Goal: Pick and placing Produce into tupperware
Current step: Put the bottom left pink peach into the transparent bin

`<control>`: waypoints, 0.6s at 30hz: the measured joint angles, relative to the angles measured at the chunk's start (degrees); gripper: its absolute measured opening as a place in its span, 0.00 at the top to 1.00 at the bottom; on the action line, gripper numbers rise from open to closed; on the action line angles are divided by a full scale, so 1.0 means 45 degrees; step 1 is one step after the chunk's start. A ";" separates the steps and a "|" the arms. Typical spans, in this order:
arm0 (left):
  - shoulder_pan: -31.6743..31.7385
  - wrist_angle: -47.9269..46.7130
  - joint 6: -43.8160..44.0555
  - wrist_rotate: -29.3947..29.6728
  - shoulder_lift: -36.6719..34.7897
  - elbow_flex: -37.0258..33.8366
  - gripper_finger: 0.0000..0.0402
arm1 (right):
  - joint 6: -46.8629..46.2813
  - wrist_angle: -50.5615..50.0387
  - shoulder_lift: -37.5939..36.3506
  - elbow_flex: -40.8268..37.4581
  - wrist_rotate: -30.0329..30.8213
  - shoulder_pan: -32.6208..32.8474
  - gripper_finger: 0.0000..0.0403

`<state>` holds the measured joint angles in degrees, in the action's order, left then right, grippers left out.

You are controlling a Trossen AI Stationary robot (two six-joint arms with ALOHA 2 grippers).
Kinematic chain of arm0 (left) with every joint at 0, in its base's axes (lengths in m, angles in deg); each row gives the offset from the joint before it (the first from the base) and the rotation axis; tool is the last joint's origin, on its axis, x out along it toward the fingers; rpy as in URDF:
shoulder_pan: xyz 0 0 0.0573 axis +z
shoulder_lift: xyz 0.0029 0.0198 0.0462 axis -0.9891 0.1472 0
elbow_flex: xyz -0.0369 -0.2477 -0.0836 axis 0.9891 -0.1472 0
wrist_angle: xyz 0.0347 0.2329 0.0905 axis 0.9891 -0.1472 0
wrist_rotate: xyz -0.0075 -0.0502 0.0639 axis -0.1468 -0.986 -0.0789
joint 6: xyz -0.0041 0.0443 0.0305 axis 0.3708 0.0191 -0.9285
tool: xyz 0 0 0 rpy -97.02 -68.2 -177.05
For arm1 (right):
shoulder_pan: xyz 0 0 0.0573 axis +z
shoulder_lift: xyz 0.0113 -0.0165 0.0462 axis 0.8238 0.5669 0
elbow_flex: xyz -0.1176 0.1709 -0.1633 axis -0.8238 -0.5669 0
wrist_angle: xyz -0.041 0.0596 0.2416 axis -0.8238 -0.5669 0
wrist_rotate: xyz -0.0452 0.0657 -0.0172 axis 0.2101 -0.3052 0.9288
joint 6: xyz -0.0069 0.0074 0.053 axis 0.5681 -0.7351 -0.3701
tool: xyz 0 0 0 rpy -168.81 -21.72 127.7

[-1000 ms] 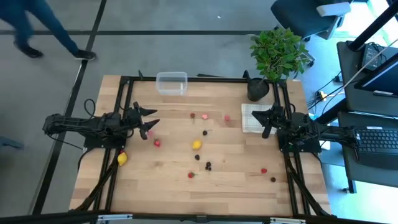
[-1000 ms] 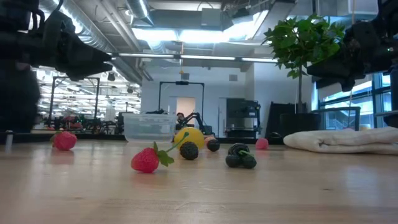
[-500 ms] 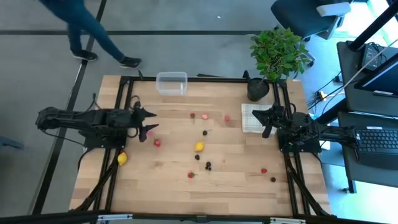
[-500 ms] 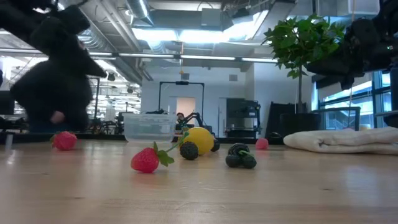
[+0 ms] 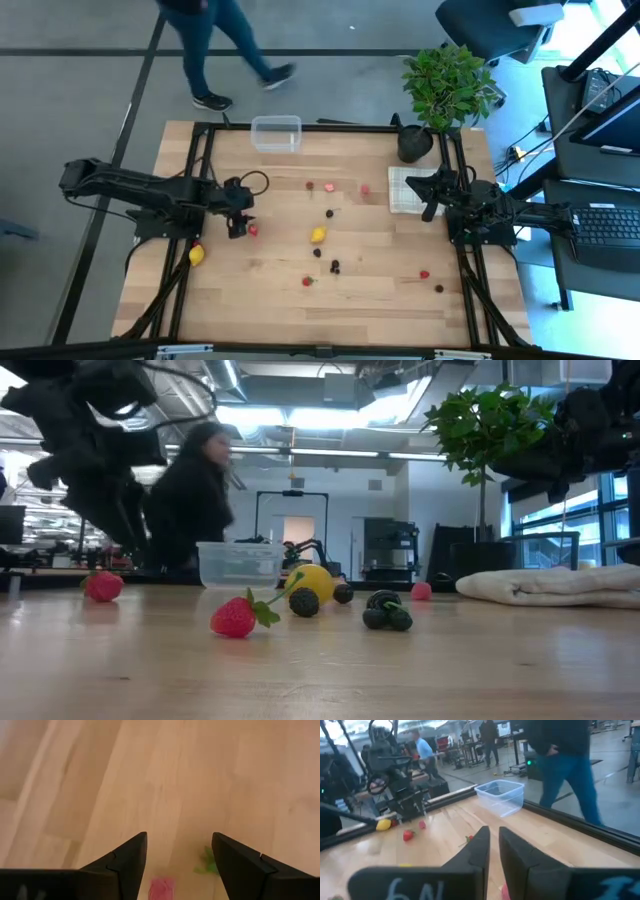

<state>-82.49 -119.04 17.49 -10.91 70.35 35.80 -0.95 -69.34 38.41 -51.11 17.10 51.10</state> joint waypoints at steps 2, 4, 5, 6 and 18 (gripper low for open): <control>0.0000 -0.0106 0.0105 -0.0021 0.0420 0.0000 0.46 | 0.0051 -0.0014 0.0000 0.0000 -0.0005 0.0000 0.89; 0.0000 -0.0145 0.0198 -0.0024 0.0818 0.0000 0.46 | 0.0065 -0.0012 0.0000 0.0000 -0.0005 0.0000 0.89; 0.0005 -0.0213 0.0237 -0.0020 0.0983 0.0000 0.46 | 0.0070 -0.0014 0.0000 0.0000 -0.0005 0.0000 0.89; 0.0005 -0.0217 0.0261 -0.0019 0.1134 0.0000 0.46 | 0.0065 -0.0015 0.0000 0.0000 -0.0005 0.0000 0.89; 0.0019 -0.0733 0.1446 0.0456 0.1980 -0.0005 0.46 | 0.0109 -0.0029 0.0000 0.0000 -0.0025 0.0000 0.89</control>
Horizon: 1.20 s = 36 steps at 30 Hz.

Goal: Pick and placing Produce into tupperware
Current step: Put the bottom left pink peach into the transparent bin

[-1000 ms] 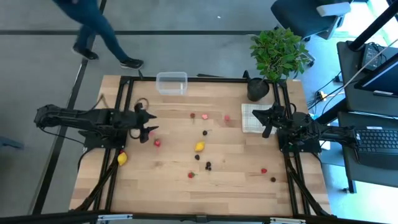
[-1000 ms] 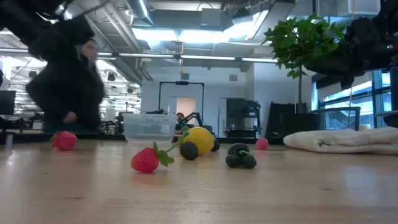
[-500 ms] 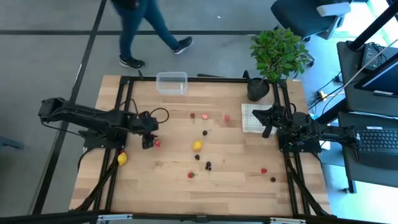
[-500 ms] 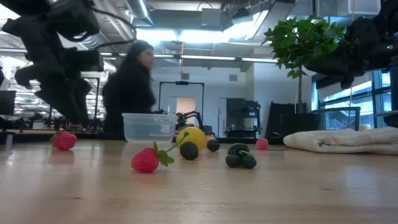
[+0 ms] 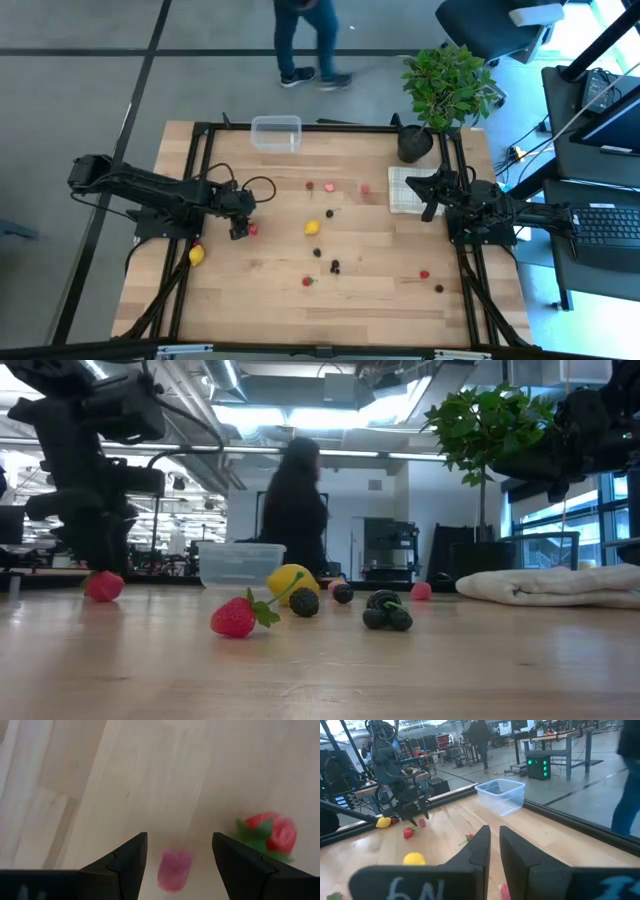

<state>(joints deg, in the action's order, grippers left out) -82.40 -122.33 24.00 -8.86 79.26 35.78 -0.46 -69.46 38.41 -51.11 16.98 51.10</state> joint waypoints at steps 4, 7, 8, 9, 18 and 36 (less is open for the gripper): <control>-0.0010 -0.0185 0.0380 -0.0047 0.0001 -0.0006 0.46 | 0.0005 -0.0009 0.0000 0.0000 0.0001 -0.0004 0.89; -0.0010 -0.0353 0.0484 -0.0130 0.0000 -0.0005 0.46 | 0.0007 -0.0013 0.0000 0.0000 0.0001 0.0000 0.89; -0.0002 -0.0362 0.0589 -0.0198 0.0000 -0.0005 0.46 | 0.0005 -0.0015 0.0000 0.0000 0.0001 0.0000 0.89; 0.0034 -0.0521 0.0794 -0.0376 0.0000 0.0000 0.46 | 0.0005 -0.0010 0.0000 0.0000 0.0001 0.0000 0.89; 0.0083 -0.2413 0.3310 -0.0303 0.0005 -0.0017 0.48 | 0.0262 -0.0007 0.0000 0.0000 0.0001 0.0000 0.89; 0.0083 -0.1151 0.2800 -0.0055 0.0175 -0.0015 0.51 | 0.0291 -0.0005 0.0000 0.0000 0.0005 -0.0002 0.89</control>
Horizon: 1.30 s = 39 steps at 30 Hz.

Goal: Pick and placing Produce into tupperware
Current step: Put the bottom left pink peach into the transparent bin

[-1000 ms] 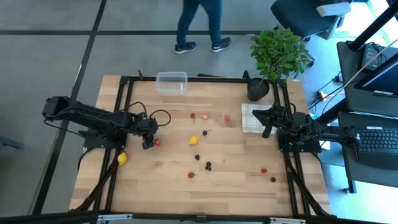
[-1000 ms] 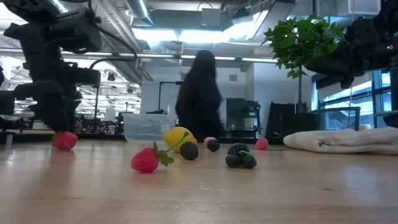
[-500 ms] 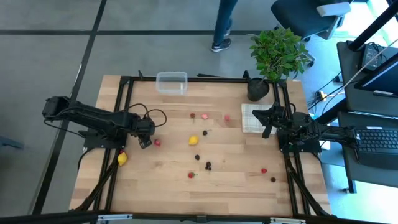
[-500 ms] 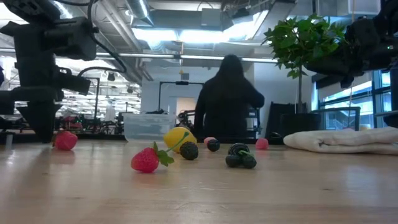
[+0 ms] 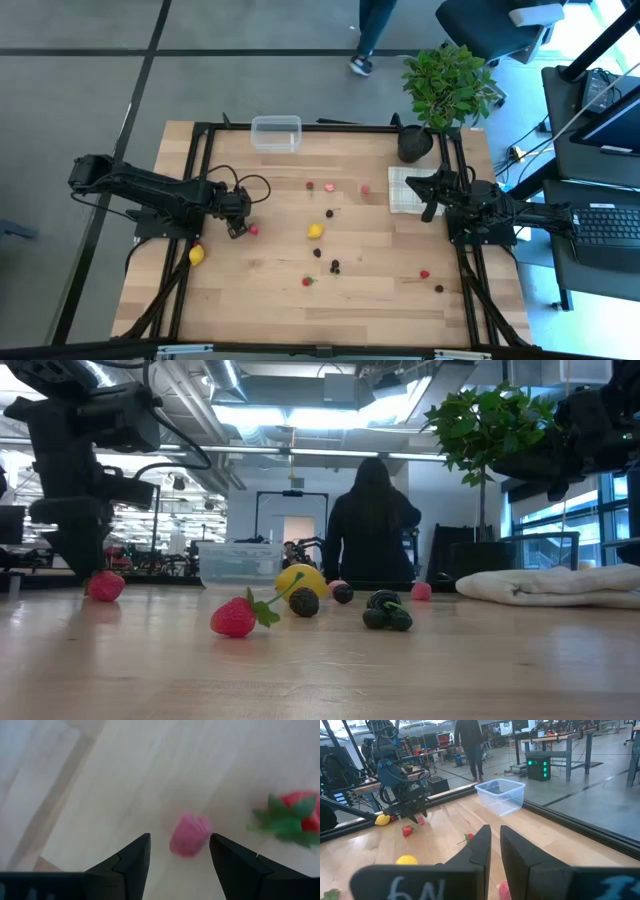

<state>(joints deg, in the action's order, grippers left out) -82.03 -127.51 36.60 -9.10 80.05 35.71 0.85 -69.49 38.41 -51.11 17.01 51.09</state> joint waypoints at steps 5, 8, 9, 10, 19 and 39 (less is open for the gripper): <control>0.0000 0.0061 0.0002 0.0056 0.0287 0.0005 0.51 | 0.0000 0.0000 0.0000 0.0000 0.0000 0.0002 0.89; 0.0000 0.0178 0.0000 0.0061 0.0723 0.0005 0.51 | 0.0000 -0.0015 0.0000 0.0000 -0.0005 0.0002 0.89; 0.0000 0.0240 0.0001 0.0061 0.0861 0.0013 0.51 | 0.0005 -0.0015 0.0000 0.0000 0.0000 -0.0003 0.89; -0.0005 0.0303 -0.0010 0.0061 0.1005 0.0039 0.51 | 0.0002 -0.0030 0.0000 0.0000 0.0000 -0.0001 0.89; -0.0010 0.0810 -0.0102 0.0021 0.1437 0.0054 0.58 | 0.0005 -0.0038 0.0000 0.0000 -0.0001 0.0002 0.89; 0.0459 0.0565 -0.0831 -0.0286 0.1326 0.1955 0.82 | 0.0155 0.0033 0.0000 0.0000 0.0008 -0.0003 0.89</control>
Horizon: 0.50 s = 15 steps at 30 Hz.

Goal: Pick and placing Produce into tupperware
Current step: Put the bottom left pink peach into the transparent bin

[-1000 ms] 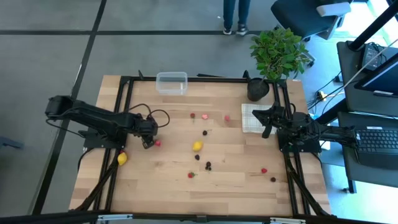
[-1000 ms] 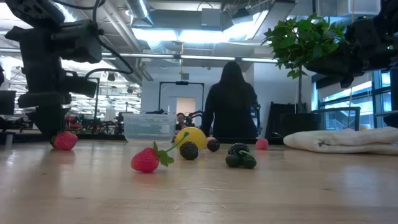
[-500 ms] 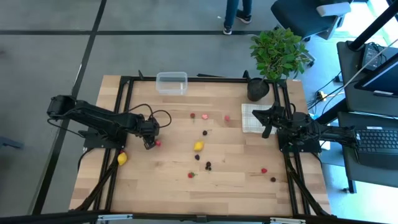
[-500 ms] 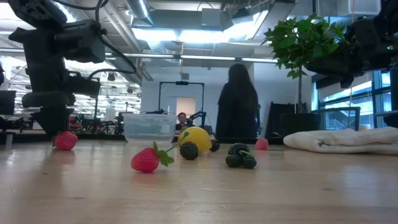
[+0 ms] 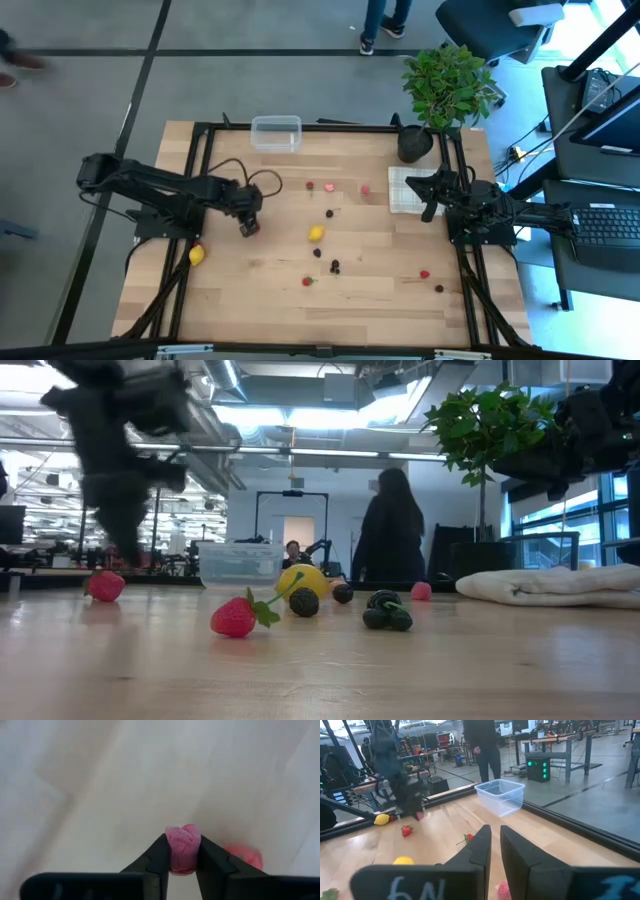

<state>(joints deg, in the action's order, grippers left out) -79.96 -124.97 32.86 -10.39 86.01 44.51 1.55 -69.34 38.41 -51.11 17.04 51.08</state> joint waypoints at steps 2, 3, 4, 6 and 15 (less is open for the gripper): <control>0.0294 0.0040 -0.0585 0.0720 0.0000 0.0772 0.80 | 0.0135 -0.0003 0.0000 0.0000 0.0005 0.0005 0.89; 0.0476 0.0138 -0.0858 0.1176 -0.0005 0.1174 0.79 | 0.0156 0.0006 0.0000 0.0000 0.0006 0.0004 0.89; 0.0678 0.0159 -0.1133 0.1755 -0.0005 0.1604 0.79 | 0.0156 0.0001 0.0000 0.0000 0.0006 0.0002 0.89; 0.1102 0.0269 -0.1761 0.2848 -0.0010 0.2351 0.79 | 0.0180 0.0010 0.0000 0.0000 0.0006 0.0000 0.89; 0.3728 0.4047 -0.3995 0.4350 0.0024 0.3728 0.85 | 0.0162 0.0098 0.0000 0.0000 -0.0003 0.0000 0.89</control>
<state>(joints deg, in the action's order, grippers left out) -63.19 -106.76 14.88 9.18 86.12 61.28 2.28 -68.90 38.41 -51.11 17.03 51.08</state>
